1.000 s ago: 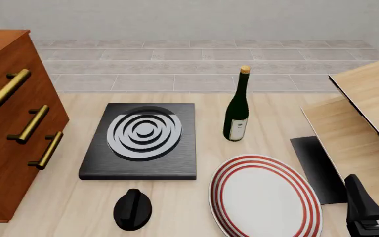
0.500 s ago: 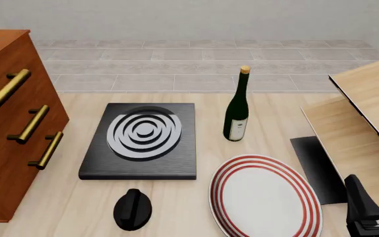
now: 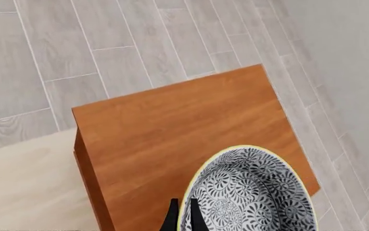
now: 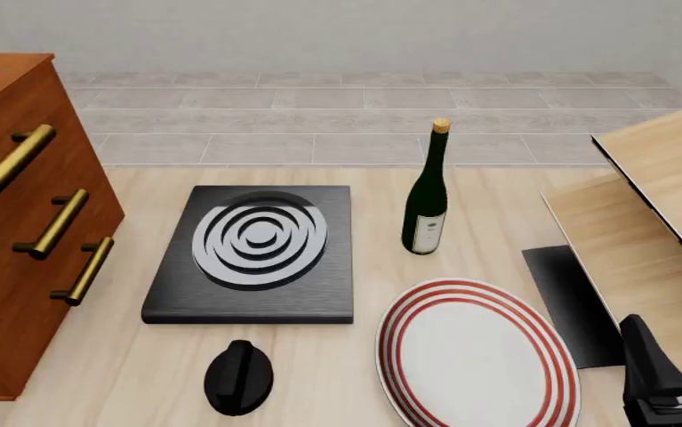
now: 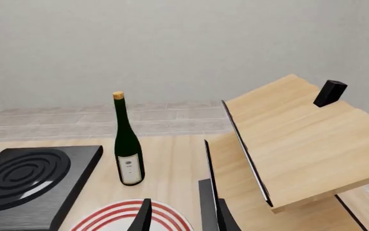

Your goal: Put the bowl on the top of the cabinet.

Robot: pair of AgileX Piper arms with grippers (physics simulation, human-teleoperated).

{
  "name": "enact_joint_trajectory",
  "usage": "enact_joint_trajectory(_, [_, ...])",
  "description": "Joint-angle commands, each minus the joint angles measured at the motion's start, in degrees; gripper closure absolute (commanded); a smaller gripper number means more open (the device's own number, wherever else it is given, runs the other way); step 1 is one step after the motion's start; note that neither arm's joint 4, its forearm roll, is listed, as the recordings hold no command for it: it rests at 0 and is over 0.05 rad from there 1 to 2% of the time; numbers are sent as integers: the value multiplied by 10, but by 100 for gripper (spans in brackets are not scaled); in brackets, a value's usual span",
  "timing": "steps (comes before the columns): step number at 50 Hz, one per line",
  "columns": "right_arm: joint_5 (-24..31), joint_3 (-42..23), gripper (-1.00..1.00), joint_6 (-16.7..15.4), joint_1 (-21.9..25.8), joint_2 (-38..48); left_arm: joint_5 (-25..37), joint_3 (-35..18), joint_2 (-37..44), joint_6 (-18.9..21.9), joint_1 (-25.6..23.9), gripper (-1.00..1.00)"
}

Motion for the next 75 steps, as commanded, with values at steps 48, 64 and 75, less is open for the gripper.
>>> enact_joint_trajectory(48, [-1, 0, -100, -4, 2, 1, -80, 121, -39, -71, -45, 100])
enact_joint_trajectory(64, [2, 0, -100, -5, 2, -2, -82, 122, -53, -80, -41, -100])
enact_joint_trajectory(75, [2, 0, -100, -7, 3, -3, -78, 107, -63, -73, -39, -100])
